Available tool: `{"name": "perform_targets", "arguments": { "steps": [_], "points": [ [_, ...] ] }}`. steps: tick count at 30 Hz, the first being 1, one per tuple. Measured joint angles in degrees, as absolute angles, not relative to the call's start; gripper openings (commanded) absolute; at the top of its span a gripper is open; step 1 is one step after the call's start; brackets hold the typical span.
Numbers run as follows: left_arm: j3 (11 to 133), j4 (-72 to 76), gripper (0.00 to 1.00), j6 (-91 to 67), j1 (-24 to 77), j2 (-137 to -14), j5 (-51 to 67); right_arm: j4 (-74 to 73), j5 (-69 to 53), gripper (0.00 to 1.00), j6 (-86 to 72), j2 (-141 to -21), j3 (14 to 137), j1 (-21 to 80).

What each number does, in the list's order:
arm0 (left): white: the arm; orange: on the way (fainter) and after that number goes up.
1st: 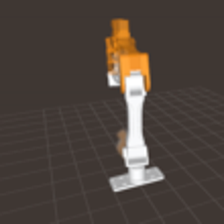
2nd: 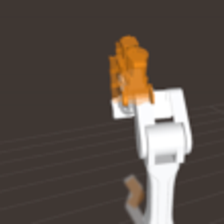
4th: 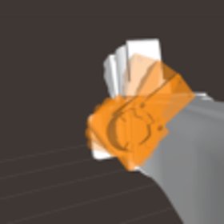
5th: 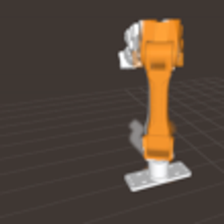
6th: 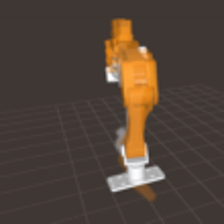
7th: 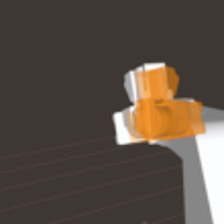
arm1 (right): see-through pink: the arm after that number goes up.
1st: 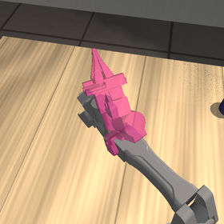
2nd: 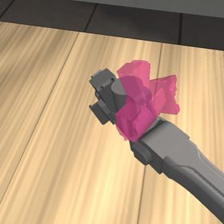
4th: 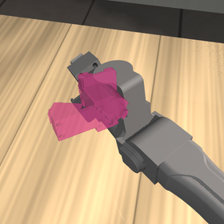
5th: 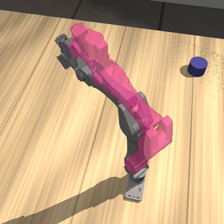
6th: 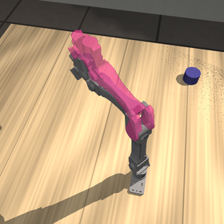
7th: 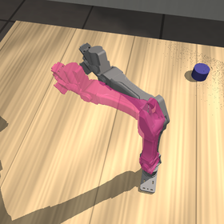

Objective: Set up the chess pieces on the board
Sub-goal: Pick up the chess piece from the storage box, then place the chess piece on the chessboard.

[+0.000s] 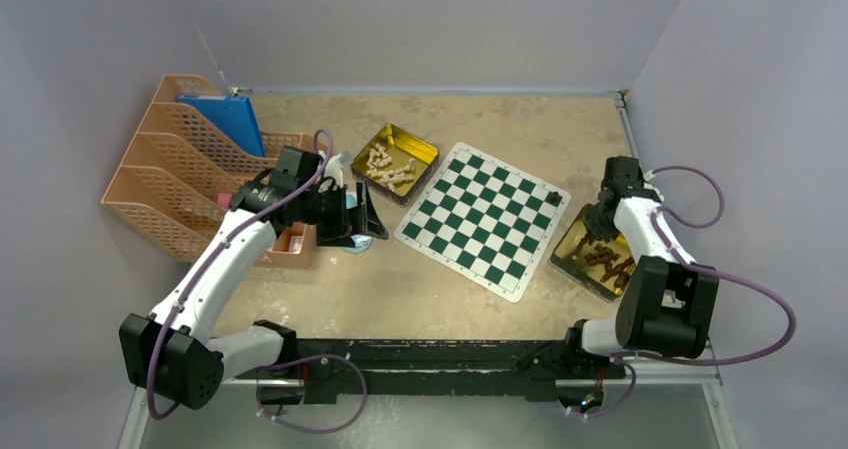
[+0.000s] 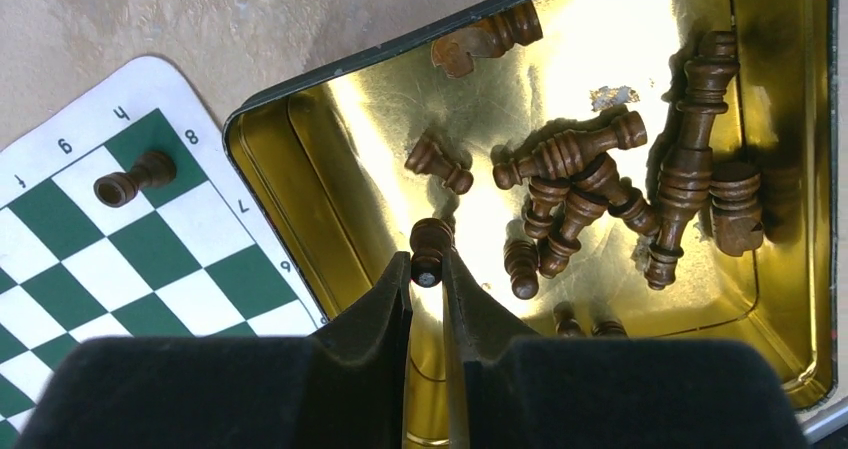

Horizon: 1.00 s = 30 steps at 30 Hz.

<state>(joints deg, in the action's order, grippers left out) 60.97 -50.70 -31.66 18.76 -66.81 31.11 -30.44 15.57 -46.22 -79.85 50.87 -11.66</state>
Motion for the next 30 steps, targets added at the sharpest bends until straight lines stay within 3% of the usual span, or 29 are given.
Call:
{"name": "perform_targets", "arguments": {
  "steps": [30],
  "points": [
    [61.0,-50.4,0.91,-31.7,18.8,-66.8,31.3,-32.8,12.3,0.17,-41.4,-74.2,58.5,-8.0]
  ]
}}
